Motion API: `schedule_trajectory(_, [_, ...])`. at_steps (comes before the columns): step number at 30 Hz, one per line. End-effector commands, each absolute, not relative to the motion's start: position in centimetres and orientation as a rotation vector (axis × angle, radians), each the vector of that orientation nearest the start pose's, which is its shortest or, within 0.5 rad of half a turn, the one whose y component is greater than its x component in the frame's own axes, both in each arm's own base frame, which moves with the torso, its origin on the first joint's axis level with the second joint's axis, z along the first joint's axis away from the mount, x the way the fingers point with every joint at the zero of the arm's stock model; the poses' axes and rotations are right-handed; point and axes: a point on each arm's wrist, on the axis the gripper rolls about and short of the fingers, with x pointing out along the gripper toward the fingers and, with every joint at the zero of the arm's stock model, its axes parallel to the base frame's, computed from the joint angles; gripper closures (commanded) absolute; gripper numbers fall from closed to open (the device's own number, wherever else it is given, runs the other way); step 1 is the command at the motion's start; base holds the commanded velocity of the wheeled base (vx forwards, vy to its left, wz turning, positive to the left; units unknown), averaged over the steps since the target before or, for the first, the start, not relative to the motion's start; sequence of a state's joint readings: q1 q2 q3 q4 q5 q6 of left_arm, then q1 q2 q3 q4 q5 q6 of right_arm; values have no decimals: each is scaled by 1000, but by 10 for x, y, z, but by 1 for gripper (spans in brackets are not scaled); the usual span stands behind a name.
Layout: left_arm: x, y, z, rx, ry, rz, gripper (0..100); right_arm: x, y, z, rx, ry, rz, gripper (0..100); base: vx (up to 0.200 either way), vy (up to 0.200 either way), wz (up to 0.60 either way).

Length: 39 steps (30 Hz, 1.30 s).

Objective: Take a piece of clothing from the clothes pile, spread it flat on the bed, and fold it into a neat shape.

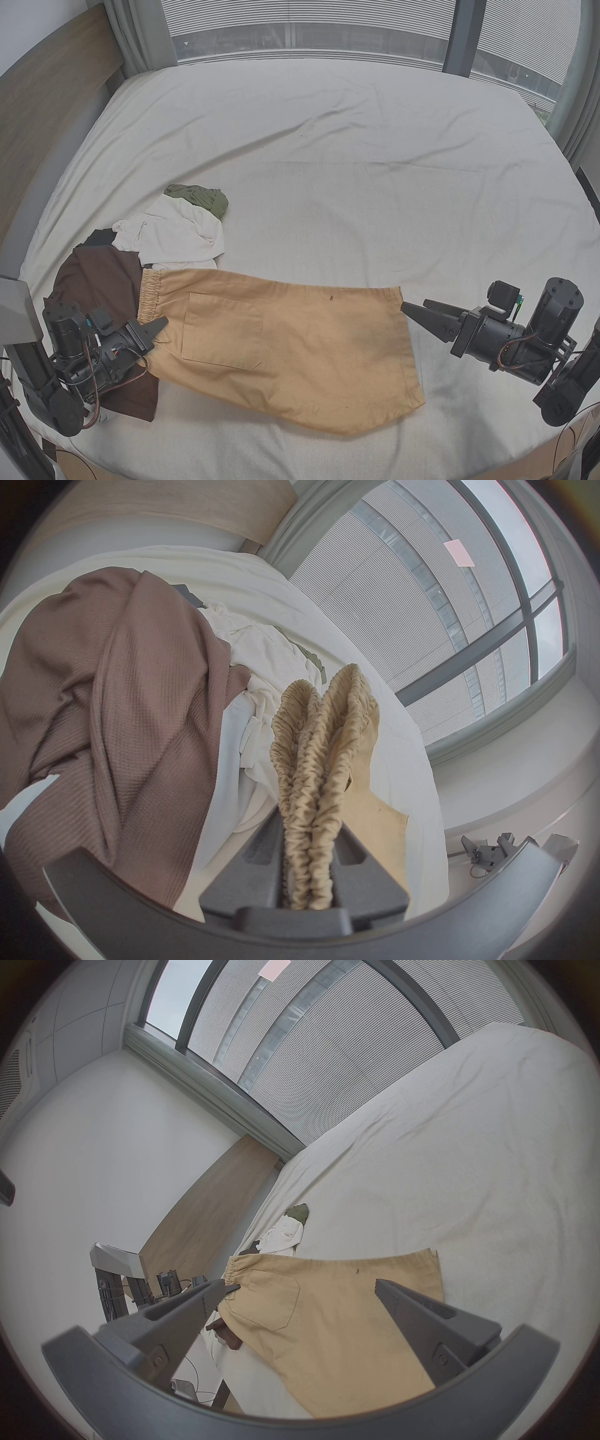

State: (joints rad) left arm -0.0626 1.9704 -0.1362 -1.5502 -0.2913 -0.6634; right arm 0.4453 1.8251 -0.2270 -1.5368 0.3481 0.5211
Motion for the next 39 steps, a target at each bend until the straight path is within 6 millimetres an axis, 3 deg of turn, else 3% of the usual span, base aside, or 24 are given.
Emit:
schedule_trajectory(1, [237,-21,64,-683,375,-249,100,221,115,104,489,285,758,0,0,0,0])
schedule_trajectory(6, [239,-45,66,-668,394,-349,100,221,116,101,488,295,758,0,0,0,0])
schedule_trajectory(17, [251,-121,64,-620,411,-584,100,222,115,104,489,280,758,0,0,0,0])
schedule_trajectory(39, [258,-179,60,-606,398,-725,100,231,104,131,503,143,734,0,0,0,0])
